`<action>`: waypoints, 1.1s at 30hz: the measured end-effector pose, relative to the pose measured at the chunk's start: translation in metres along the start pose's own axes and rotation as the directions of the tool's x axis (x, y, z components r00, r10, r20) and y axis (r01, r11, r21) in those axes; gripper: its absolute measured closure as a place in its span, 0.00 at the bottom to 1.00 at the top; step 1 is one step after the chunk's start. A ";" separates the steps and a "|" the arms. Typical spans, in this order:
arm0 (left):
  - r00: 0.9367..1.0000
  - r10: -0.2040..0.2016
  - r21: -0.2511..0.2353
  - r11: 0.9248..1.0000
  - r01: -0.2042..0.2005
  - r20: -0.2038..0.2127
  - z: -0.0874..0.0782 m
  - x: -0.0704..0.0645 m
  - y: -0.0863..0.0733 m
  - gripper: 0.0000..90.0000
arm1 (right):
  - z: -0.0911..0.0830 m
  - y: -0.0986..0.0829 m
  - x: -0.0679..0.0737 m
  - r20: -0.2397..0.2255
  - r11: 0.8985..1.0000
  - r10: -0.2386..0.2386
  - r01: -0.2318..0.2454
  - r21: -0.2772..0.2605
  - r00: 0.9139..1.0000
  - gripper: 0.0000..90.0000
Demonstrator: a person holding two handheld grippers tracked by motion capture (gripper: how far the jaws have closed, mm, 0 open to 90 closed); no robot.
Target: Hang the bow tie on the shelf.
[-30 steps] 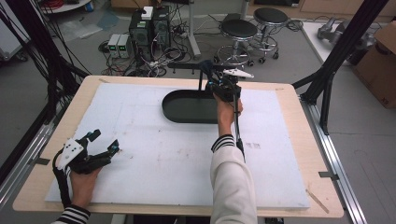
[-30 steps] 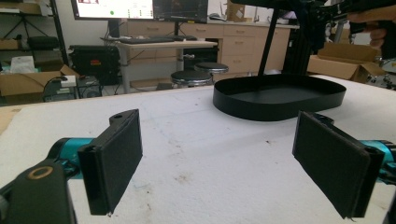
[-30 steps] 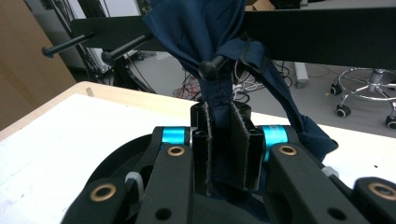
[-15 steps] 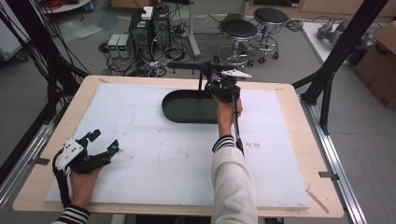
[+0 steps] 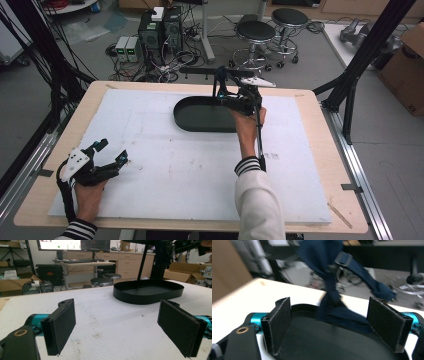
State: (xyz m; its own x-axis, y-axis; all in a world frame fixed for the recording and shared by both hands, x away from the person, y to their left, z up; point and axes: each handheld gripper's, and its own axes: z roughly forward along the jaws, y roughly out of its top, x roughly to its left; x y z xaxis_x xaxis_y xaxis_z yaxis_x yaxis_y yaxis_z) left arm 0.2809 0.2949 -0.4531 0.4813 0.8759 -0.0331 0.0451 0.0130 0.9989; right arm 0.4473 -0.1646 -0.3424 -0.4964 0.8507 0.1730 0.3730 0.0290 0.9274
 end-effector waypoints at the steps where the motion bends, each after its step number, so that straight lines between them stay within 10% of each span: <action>1: 1.000 -0.001 0.000 1.000 0.001 0.000 0.000 0.000 0.000 0.17 | -0.006 -0.001 0.002 -0.020 1.000 -0.005 0.005 -0.003 1.000 0.21; 14: 1.000 0.007 -0.009 1.000 -0.007 0.006 -0.001 0.000 0.000 0.17 | -0.098 -0.054 0.015 -0.072 0.990 -0.132 0.127 -0.063 0.989 0.13; 20: 1.000 0.009 -0.015 1.000 -0.009 0.008 -0.001 -0.001 0.000 0.17 | -0.149 -0.102 0.011 -0.008 0.965 -0.205 0.200 -0.172 0.979 0.13; 33: 1.000 0.009 -0.014 1.000 -0.009 0.010 -0.001 -0.001 -0.001 0.17 | -0.170 -0.172 -0.008 0.100 0.952 -0.141 0.163 -0.261 0.985 0.13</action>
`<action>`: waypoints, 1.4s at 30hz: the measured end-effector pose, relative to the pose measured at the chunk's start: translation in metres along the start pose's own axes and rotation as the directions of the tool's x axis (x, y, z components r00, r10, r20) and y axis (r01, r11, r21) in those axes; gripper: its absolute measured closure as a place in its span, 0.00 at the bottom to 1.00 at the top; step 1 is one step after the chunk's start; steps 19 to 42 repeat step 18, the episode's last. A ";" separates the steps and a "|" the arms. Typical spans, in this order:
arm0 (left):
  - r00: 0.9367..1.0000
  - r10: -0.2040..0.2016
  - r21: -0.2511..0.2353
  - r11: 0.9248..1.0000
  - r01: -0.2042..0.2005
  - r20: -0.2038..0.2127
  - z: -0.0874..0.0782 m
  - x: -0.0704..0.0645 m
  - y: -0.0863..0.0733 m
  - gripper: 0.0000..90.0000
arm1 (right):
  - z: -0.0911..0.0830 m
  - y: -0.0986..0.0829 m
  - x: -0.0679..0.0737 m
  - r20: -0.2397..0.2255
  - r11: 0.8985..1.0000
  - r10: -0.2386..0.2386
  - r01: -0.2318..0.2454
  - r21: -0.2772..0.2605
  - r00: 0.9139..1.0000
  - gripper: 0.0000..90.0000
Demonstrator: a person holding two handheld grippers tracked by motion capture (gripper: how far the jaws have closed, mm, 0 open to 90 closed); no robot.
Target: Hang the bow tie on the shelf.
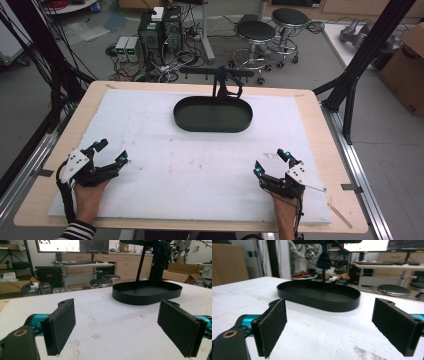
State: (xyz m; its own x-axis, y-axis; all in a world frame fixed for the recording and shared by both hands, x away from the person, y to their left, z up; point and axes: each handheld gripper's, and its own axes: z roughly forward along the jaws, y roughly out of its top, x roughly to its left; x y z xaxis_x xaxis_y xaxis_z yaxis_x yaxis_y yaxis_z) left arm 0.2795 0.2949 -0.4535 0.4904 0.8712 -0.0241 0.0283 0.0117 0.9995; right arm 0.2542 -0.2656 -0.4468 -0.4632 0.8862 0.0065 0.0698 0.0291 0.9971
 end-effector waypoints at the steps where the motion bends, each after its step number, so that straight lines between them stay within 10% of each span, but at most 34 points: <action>1: 1.000 0.000 0.000 1.000 0.000 0.000 0.000 0.000 0.000 0.17 | 0.000 0.000 0.000 0.000 1.000 0.000 0.000 0.000 1.000 0.13; 42: 1.000 0.000 -0.001 1.000 0.000 0.003 0.000 0.000 0.000 0.17 | 0.002 -0.005 -0.007 0.031 1.000 0.009 -0.010 0.018 0.999 0.13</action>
